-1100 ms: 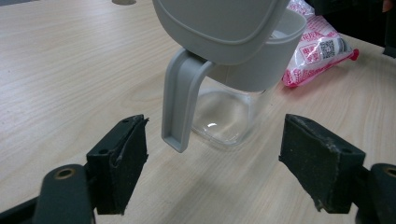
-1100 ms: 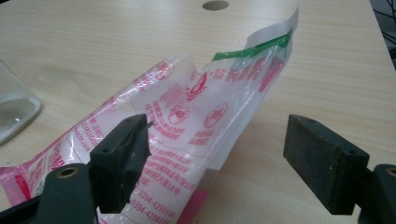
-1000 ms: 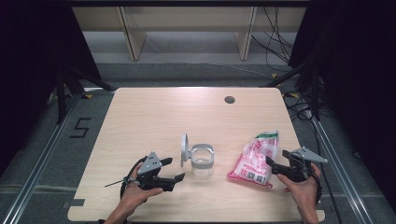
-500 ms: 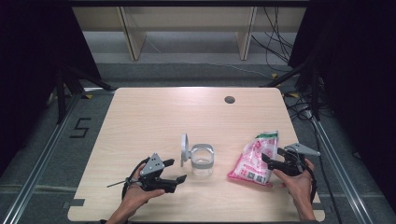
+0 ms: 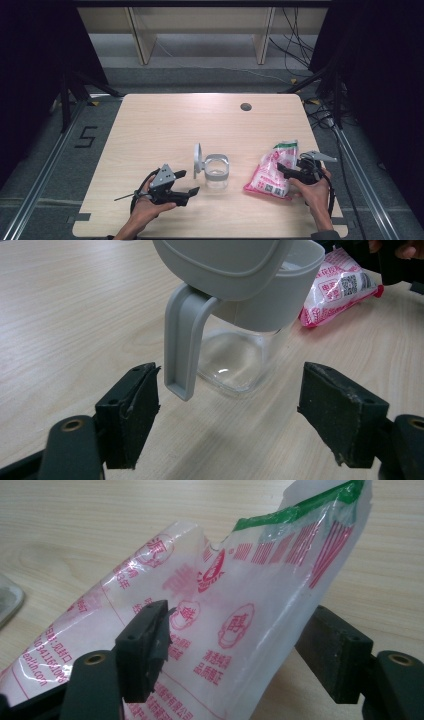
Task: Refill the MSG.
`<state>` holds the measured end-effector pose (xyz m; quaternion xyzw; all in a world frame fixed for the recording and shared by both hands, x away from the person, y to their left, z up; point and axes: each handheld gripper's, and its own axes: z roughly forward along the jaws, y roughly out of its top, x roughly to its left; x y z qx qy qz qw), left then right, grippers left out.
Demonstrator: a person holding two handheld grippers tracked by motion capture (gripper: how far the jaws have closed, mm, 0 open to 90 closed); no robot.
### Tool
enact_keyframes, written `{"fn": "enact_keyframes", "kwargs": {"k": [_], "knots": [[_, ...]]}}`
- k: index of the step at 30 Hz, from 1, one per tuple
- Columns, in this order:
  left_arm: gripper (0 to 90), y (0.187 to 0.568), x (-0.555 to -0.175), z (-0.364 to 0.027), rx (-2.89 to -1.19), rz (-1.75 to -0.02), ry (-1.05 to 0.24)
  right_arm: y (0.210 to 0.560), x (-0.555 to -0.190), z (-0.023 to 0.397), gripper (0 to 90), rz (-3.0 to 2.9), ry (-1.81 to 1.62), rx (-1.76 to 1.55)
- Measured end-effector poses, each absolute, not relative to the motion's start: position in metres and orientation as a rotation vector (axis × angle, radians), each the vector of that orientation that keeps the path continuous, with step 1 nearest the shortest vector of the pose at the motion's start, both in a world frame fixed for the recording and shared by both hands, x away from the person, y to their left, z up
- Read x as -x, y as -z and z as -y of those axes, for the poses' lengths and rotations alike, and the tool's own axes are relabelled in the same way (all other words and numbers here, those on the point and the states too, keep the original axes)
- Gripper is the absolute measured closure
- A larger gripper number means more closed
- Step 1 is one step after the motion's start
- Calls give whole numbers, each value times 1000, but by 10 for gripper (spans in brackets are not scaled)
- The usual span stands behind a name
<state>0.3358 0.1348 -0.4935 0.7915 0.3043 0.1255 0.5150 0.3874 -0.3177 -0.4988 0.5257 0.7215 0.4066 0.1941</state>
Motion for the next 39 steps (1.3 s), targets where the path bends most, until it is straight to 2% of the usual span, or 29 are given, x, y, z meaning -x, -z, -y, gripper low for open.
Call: {"fn": "enact_keyframes", "kwargs": {"k": [12,26,30,39], "knots": [[235,493,-336,-135,-1900,-728,-299,498,-390,311,408,-2055,-1157,-1521],[237,494,-336,-135,-1900,-732,-303,501,-397,313,547,-2064,-1178,-1496],[237,493,-335,-134,-1901,-731,-304,499,-396,310,620,-2069,-1159,-1550],[238,494,-334,-133,-1893,-747,-290,501,-400,313,851,-2100,-1177,-1467]]}}
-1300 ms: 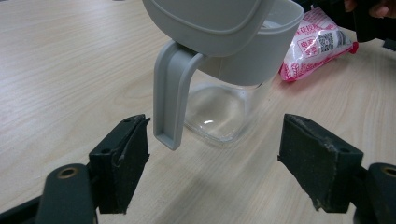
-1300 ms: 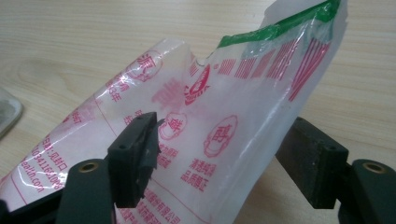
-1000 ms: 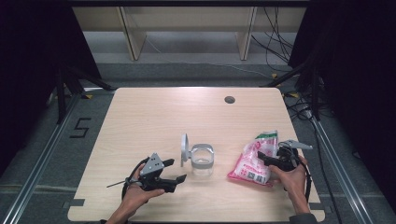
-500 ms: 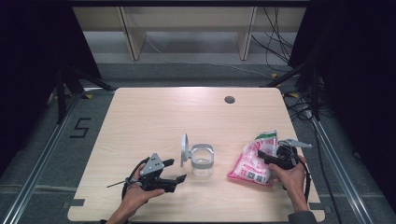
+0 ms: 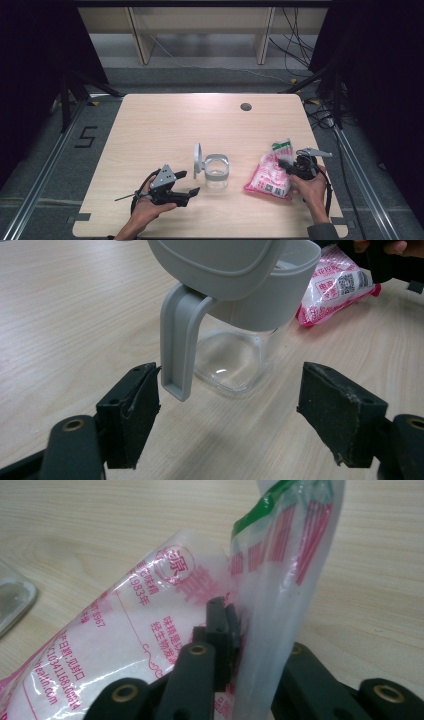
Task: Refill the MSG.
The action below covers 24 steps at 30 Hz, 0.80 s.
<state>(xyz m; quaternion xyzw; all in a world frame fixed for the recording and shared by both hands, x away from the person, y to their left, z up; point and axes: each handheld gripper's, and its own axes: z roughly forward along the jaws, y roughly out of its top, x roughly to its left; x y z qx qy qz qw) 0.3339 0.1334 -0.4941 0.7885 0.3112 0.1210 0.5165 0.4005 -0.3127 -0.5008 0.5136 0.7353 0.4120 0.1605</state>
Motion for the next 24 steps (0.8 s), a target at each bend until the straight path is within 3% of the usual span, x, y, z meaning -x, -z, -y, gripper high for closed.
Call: {"fn": "enact_keyframes", "kwargs": {"k": [6,24], "knots": [[238,494,-334,-134,-1892,-749,-290,500,-401,311,900,-2102,-1175,-1468],[239,494,-329,-131,-1902,-740,-287,464,-371,296,900,-2014,-1361,-1271]]}}
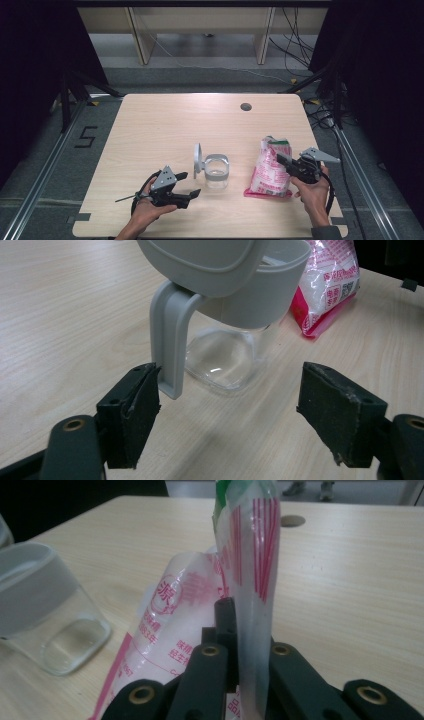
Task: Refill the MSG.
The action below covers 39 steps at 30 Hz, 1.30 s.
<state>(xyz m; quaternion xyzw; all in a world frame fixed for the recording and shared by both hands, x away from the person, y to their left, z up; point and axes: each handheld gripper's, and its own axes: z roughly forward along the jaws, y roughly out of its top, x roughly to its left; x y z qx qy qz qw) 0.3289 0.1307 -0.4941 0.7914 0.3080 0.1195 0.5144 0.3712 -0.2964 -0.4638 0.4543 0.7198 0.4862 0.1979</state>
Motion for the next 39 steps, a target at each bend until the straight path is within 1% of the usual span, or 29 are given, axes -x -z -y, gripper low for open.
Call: {"fn": "enact_keyframes", "kwargs": {"k": [9,13,20,22,23,24,29,31,38,39], "knots": [[238,497,-324,-126,-1913,-733,-270,449,-358,288,900,-1979,-1501,-1215],[238,498,-320,-120,-1927,-702,-244,442,-353,281,900,-1984,-1522,-1192],[239,501,-316,-114,-1950,-680,-250,432,-348,273,900,-2010,-1577,-1114],[238,502,-315,-112,-1947,-680,-231,428,-344,268,900,-1991,-1594,-1119],[238,503,-315,-111,-1951,-679,-232,427,-345,268,900,-1994,-1582,-1073],[238,503,-314,-110,-1956,-681,-238,425,-343,266,900,-1993,-1599,-1102],[240,505,-310,-103,-1972,-652,-213,418,-341,267,900,-1968,-1591,-1047],[241,506,-308,-99,-1983,-648,-227,417,-339,268,900,-1966,-1583,-1066],[248,509,-307,-84,-1998,-620,-187,412,-336,266,900,-1954,-1592,-1078],[251,510,-307,-79,-2002,-619,-190,411,-338,268,900,-1946,-1585,-1037]]}}
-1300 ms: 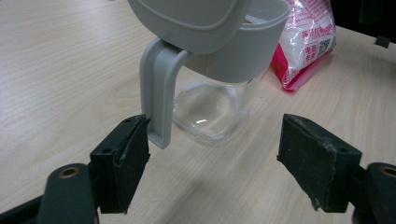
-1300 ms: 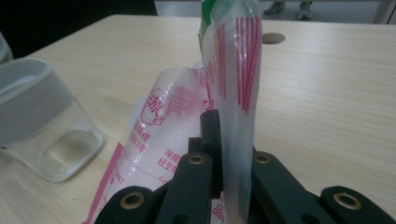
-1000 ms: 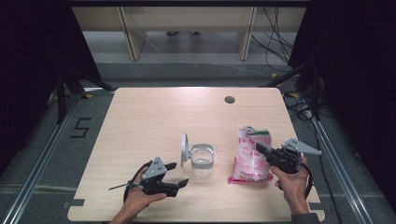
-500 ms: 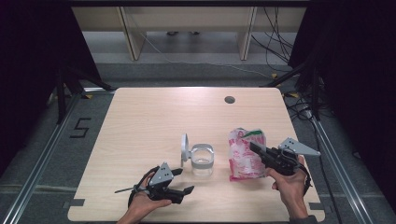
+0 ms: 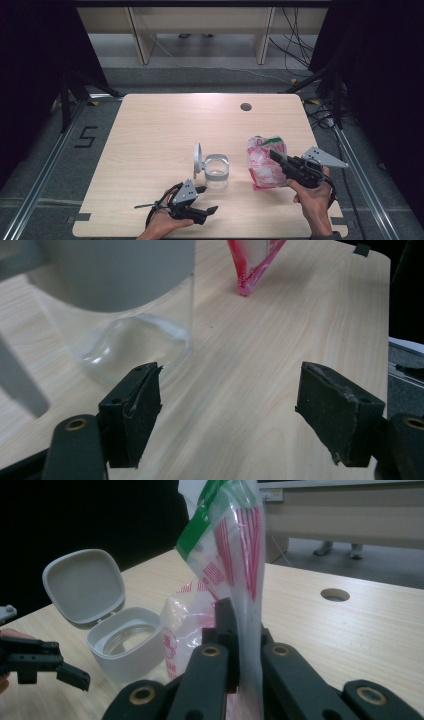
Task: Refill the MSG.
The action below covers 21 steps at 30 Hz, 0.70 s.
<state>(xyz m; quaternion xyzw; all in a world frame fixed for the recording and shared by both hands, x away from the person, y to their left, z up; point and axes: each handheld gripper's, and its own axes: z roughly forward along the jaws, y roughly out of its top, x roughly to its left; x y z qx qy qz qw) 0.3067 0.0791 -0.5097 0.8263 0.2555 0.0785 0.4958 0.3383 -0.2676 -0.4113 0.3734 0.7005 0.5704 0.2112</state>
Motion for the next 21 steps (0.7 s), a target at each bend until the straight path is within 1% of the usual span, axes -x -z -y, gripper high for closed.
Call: {"fn": "enact_keyframes", "kwargs": {"k": [2,4,5,9,11,14,17,21], "knots": [[254,512,-306,-70,-1989,-619,-160,408,-336,266,900,-1937,-1590,-1037],[255,512,-306,-67,-1997,-618,-157,405,-333,264,900,-1937,-1600,-1060],[255,513,-305,-58,-1996,-610,-144,405,-333,264,900,-1937,-1600,-1060],[264,516,-302,-34,-2008,-593,-166,396,-329,263,900,-1909,-1610,-1011],[271,517,-302,-23,-2023,-586,-204,392,-326,261,900,-1918,-1609,-997],[271,515,-300,-5,-1988,-590,-214,389,-322,258,900,-1918,-1620,-1016],[272,512,-302,4,-1996,-566,-229,386,-321,256,900,-1915,-1644,-961],[284,512,-306,16,-1986,-585,-259,381,-316,251,900,-1931,-1643,-955]]}}
